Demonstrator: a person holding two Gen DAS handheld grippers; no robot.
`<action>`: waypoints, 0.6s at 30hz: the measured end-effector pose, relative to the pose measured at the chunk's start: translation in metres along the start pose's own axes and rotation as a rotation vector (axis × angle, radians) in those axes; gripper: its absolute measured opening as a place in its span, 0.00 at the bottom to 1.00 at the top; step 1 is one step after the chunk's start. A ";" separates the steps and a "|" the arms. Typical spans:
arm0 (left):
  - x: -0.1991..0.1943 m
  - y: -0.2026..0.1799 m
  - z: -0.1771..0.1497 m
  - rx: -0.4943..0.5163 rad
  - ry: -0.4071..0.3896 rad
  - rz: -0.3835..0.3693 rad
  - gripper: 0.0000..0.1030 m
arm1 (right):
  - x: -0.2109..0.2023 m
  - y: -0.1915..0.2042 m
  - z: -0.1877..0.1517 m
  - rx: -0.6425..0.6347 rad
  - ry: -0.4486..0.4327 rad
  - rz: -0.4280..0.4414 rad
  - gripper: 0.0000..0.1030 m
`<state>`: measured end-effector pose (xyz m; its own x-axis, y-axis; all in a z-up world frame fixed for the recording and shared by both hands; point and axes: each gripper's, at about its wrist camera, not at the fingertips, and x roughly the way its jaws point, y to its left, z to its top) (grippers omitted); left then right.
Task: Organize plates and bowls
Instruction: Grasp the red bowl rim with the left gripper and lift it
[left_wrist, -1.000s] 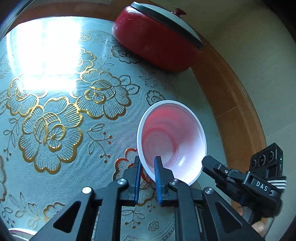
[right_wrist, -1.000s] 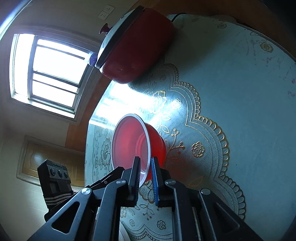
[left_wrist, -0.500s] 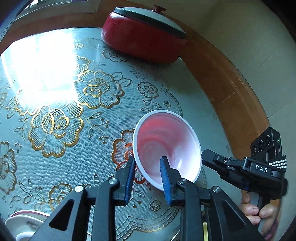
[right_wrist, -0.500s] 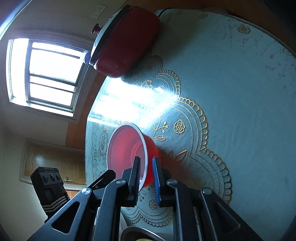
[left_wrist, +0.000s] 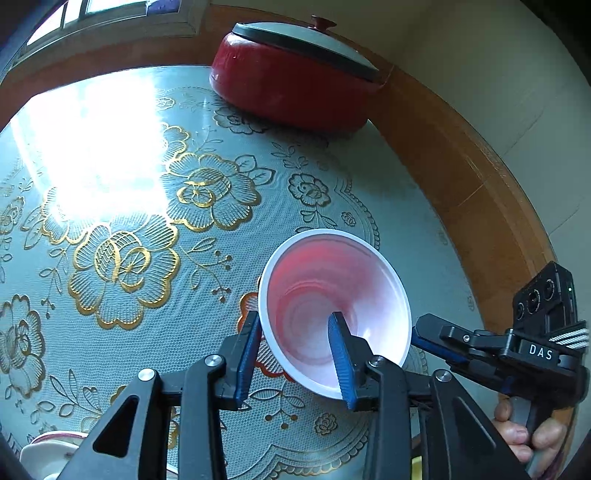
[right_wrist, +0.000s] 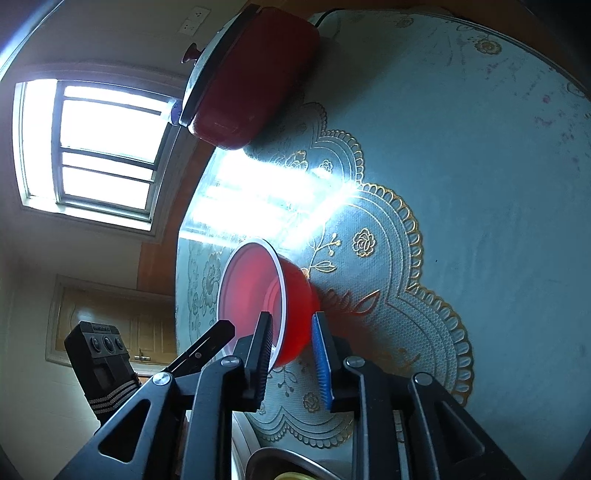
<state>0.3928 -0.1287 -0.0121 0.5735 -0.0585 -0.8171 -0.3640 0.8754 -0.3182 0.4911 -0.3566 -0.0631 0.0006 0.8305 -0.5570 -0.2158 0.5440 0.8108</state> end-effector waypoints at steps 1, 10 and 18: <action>0.000 0.001 0.000 0.002 -0.003 0.005 0.37 | 0.001 0.001 0.000 -0.002 0.000 -0.002 0.21; -0.001 0.001 -0.001 0.017 -0.018 0.024 0.38 | 0.004 0.011 0.004 -0.038 -0.001 -0.021 0.22; 0.001 0.000 0.000 0.024 -0.025 0.025 0.38 | 0.011 0.019 0.010 -0.077 -0.010 -0.061 0.22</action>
<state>0.3938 -0.1288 -0.0126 0.5828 -0.0251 -0.8123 -0.3611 0.8874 -0.2865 0.4971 -0.3356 -0.0524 0.0260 0.7977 -0.6025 -0.2897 0.5829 0.7592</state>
